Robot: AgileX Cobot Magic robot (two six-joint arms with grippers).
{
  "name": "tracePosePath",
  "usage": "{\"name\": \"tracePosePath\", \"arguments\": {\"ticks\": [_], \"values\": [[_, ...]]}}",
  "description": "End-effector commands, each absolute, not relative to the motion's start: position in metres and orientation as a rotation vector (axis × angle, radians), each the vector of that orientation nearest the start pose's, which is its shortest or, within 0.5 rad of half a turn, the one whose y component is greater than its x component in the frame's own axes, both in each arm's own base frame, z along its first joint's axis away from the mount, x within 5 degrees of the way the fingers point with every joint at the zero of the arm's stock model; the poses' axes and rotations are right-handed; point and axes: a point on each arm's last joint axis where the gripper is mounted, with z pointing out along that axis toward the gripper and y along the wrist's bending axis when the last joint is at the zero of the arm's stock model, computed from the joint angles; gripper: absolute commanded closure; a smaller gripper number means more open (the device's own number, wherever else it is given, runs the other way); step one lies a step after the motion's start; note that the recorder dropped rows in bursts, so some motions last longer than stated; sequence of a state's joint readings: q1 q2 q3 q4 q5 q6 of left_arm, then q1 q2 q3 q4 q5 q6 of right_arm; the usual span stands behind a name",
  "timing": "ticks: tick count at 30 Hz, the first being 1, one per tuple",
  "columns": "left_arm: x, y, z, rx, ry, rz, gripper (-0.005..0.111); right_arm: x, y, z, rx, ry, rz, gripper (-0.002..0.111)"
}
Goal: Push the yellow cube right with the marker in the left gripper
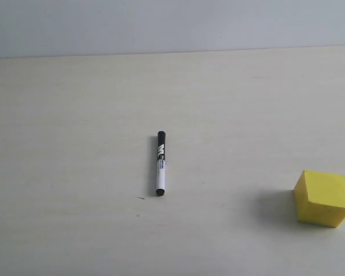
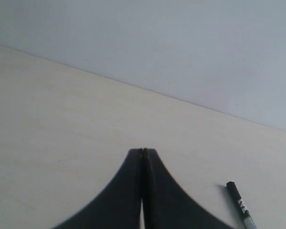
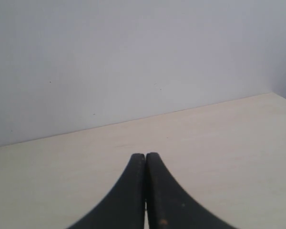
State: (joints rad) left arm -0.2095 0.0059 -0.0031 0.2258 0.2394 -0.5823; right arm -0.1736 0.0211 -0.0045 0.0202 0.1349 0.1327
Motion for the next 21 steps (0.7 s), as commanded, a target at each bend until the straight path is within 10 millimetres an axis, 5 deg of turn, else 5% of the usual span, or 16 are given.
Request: {"name": "tracePosePath", "arguments": {"ticks": [1, 9, 13, 21], "values": [[0.0553, -0.0068, 0.1930, -0.163, 1.712, -0.373, 0.107, 0.0567, -0.0101, 0.2006, 0.264, 1.607, -0.023, 0.108], [0.0555, -0.0059, 0.1934, -0.129, 1.707, -0.330, 0.107, 0.0567, -0.0101, 0.2006, 0.264, 1.607, -0.023, 0.108], [0.0549, -0.0100, 0.1943, 0.068, 1.695, -0.221, 0.107, 0.0567, -0.0101, 0.2006, 0.264, 1.607, -0.023, 0.108], [0.0551, -0.0092, 0.1949, 0.049, 1.688, -0.201, 0.107, 0.0567, -0.0101, 0.2006, 0.264, 1.607, -0.023, 0.108]]}}
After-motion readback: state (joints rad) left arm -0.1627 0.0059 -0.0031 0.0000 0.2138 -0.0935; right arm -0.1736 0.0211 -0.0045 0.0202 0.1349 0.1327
